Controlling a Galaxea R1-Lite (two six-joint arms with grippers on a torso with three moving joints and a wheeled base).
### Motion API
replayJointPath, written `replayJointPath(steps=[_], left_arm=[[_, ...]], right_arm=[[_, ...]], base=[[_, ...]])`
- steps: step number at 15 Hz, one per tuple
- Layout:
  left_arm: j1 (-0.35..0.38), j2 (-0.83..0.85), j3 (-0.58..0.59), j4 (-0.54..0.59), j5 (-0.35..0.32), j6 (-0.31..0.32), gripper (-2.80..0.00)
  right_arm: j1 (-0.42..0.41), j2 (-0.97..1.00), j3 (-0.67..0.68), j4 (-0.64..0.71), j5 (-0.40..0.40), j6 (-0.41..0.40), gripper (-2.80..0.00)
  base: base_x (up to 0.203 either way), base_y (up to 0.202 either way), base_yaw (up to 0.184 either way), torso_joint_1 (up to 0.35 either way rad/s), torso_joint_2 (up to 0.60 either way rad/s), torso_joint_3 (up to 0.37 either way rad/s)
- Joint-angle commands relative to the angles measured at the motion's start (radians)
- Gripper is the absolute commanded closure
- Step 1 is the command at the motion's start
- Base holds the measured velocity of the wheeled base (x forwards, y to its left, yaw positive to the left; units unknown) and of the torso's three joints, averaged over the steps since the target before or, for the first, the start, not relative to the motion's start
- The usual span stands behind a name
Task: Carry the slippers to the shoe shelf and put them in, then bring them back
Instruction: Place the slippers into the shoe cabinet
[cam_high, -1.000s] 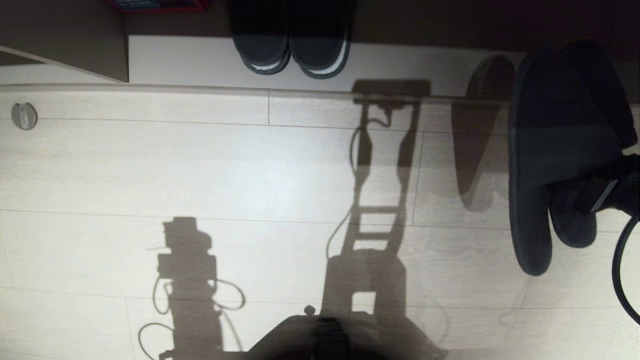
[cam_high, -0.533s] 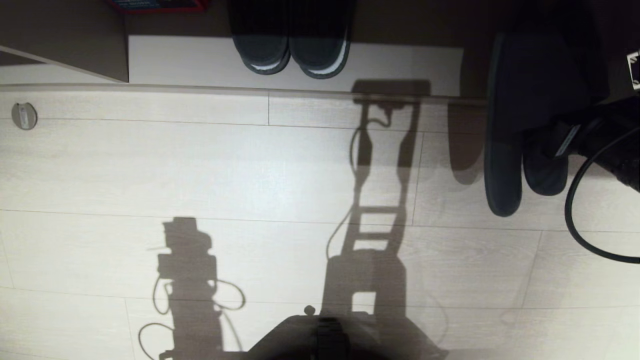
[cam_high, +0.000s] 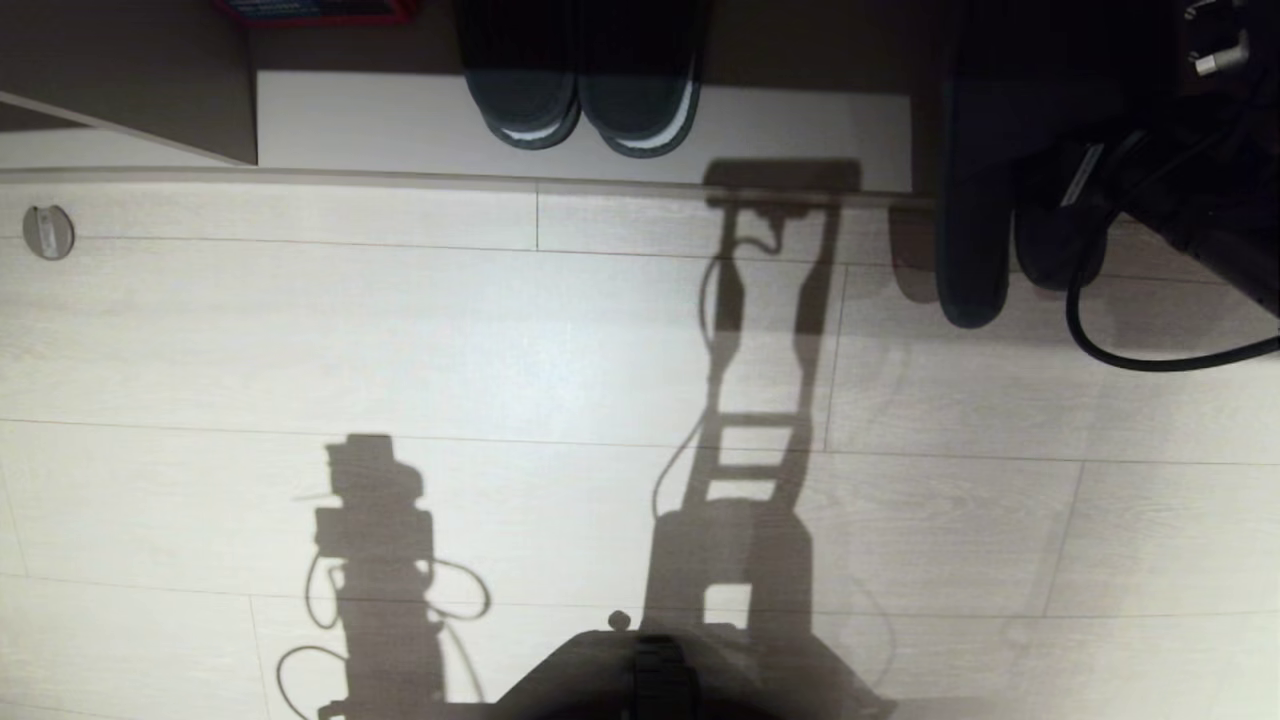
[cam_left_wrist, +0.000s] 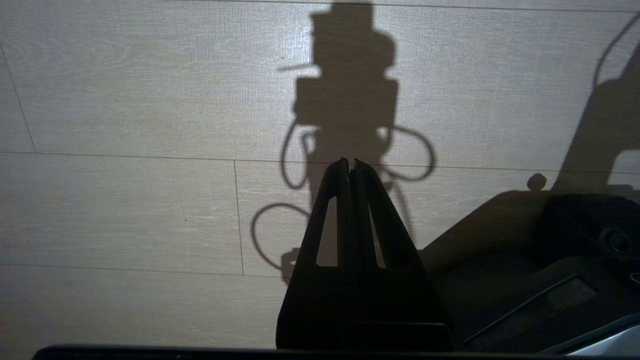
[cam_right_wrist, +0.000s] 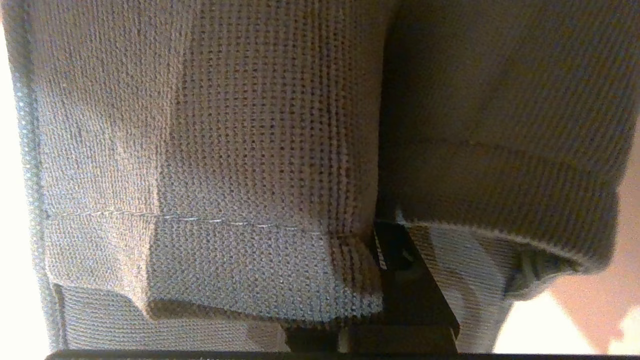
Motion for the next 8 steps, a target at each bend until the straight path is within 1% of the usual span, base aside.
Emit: replayJointPath(steps=[1,6,8], left_arm=[[0.001,0.000,0.000,-0.001,0.000,-0.001,0.00],[0.001,0.000,0.000,-0.001,0.000,0.001,0.00],[0.001,0.000,0.000,-0.001,0.000,0.001,0.00]], right_arm=[[0.001,0.056,-0.090,0.002,0.001,-0.004,0.00],[0.000,0.124,-0.230,0.050,0.001,-0.004,0.00],[0.000,0.132,-0.238,0.050,-0.001,-0.003,0.00]], base=[[0.000,0.000,0.000,0.000,0.00,0.000],[0.000,0.000,0.000,0.000,0.00,0.000],[0.000,0.000,0.000,0.000,0.00,0.000]])
